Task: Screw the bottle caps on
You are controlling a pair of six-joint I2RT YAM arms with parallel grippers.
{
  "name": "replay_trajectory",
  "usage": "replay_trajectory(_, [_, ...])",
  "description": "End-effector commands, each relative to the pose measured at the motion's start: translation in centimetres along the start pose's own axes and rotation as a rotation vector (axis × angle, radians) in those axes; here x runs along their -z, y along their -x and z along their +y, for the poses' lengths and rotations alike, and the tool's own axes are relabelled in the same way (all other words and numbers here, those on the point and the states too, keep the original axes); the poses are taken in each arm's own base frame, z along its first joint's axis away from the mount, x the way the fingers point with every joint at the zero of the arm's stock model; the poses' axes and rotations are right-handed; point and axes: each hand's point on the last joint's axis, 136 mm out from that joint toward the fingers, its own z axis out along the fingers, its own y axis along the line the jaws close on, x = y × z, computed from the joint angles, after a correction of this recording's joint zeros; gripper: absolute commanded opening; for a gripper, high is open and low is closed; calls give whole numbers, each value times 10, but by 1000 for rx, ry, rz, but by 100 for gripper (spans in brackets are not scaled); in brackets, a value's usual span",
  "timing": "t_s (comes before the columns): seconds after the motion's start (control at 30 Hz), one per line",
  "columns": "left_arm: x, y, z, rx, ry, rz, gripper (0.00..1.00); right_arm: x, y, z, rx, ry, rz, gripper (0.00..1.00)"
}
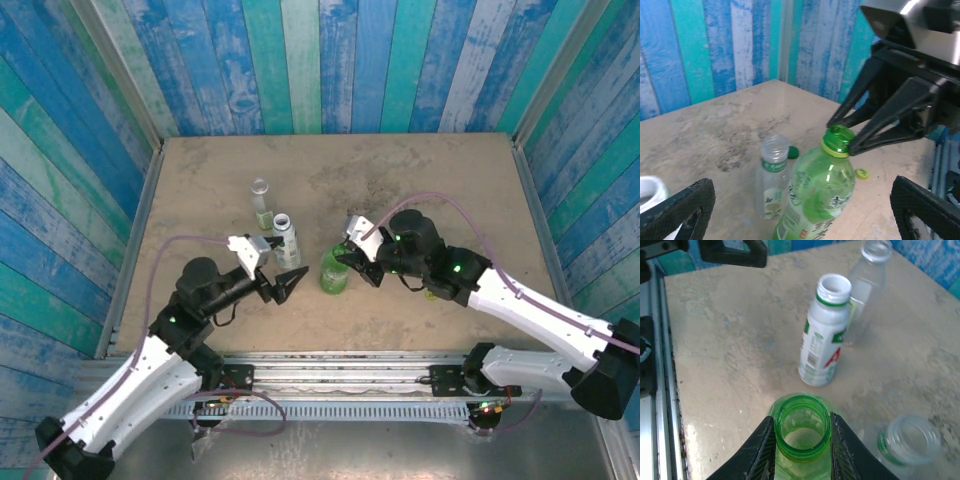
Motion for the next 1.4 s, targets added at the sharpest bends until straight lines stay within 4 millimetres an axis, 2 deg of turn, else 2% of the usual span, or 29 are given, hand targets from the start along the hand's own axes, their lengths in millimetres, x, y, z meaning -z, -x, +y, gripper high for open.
replay_trajectory(0.0, [-19,2,-14,-79,-8,-63,94,15,-20,-8,-68,-39,82,24])
replay_trajectory(0.1, [-36,-17,-45,-192,-115,-47,94,21,-29,-11,-84,-54,106,25])
replay_trajectory(0.2, [-46,-30,-51,-210,-154,-69,94,23,-33,-12,-89,-60,107,25])
replay_trajectory(0.43, [-61,-64,-45,-184,-140,-87,94,18,-40,-9,-92,-35,119,24])
replay_trajectory(0.53, [-68,-71,-40,-158,-117,-95,94,15,-41,-7,-97,-22,122,24])
replay_trajectory(0.63, [-71,-66,-43,-138,-136,-136,94,11,-42,-8,-107,-20,121,24])
replay_trajectory(0.7, [-77,-74,-43,-128,-146,-128,94,9,-42,-7,-113,-14,117,24])
replay_trajectory(0.83, [-89,-83,-48,-126,-177,-112,100,6,-43,-6,-122,-6,115,24])
replay_trajectory(1.37, [-115,-97,-38,-95,-133,-80,71,3,-47,-6,-129,0,128,24])
